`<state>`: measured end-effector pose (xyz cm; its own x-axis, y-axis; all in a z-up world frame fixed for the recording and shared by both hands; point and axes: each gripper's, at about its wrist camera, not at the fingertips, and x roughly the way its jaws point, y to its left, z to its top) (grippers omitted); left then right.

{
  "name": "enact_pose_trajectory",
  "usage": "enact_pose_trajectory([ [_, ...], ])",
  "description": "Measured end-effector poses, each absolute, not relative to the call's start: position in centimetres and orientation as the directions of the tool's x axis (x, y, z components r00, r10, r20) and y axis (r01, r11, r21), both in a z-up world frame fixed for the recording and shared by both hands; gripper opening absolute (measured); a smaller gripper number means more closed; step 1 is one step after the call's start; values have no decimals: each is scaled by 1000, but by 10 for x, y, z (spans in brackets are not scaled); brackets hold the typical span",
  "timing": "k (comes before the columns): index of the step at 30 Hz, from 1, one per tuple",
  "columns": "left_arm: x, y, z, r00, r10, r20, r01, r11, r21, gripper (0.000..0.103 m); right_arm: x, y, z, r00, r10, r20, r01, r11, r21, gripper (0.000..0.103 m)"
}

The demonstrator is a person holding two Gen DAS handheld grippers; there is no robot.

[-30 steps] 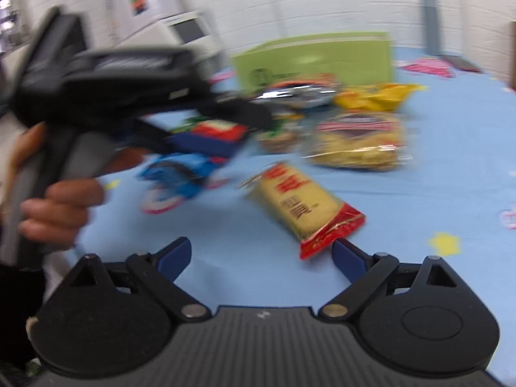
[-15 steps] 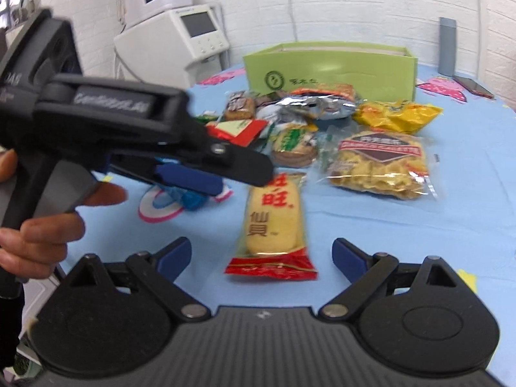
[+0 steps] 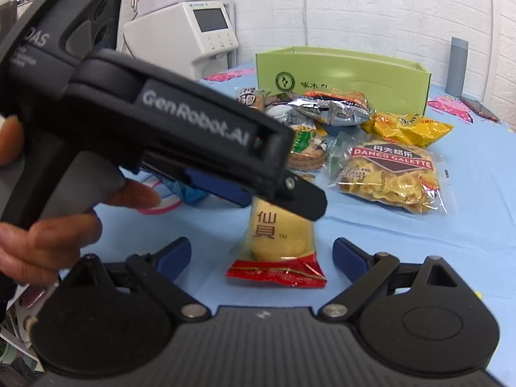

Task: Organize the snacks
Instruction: 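Move the left gripper over the yellow Wangwang rice cracker pack, then close the left gripper on the Wangwang rice cracker pack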

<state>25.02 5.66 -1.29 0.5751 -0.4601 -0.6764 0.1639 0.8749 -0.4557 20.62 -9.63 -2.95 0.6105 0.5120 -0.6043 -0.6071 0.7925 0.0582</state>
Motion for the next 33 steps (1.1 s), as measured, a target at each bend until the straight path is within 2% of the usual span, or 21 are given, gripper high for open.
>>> enact_pose_trajectory([
  [10, 256, 54, -11, 575, -445, -687, 146, 882, -449, 59, 208, -105, -26, 619, 521, -587, -609, 791, 61, 92],
  [15, 257, 51, -11, 572, -431, -697, 145, 890, -432, 57, 210, -103, -27, 597, 541, -593, -620, 780, 87, 82],
  [18, 257, 47, -10, 570, -418, -707, 149, 899, -412, 56, 210, -101, -30, 604, 533, -592, -626, 777, 61, 85],
  [19, 256, 49, -9, 566, -416, -712, 144, 900, -411, 54, 210, -102, -30, 602, 528, -599, -633, 773, 46, 93],
  [21, 253, 55, 0, 586, -409, -699, 147, 903, -404, 54, 208, -107, -33, 616, 486, -620, -637, 771, -28, 93],
  [26, 269, 55, 17, 629, -371, -683, 192, 926, -326, 60, 218, -139, -24, 674, 405, -617, -543, 839, -42, 93],
  [30, 300, 41, 3, 575, -374, -727, 227, 928, -297, 57, 208, -141, -17, 656, 486, -577, -568, 822, 46, 93],
  [32, 305, 37, -6, 535, -390, -750, 231, 921, -314, 54, 205, -132, -21, 636, 507, -582, -597, 801, 46, 93],
  [33, 302, 36, -6, 545, -390, -742, 237, 921, -310, 55, 207, -126, -23, 638, 496, -588, -595, 803, 31, 93],
])
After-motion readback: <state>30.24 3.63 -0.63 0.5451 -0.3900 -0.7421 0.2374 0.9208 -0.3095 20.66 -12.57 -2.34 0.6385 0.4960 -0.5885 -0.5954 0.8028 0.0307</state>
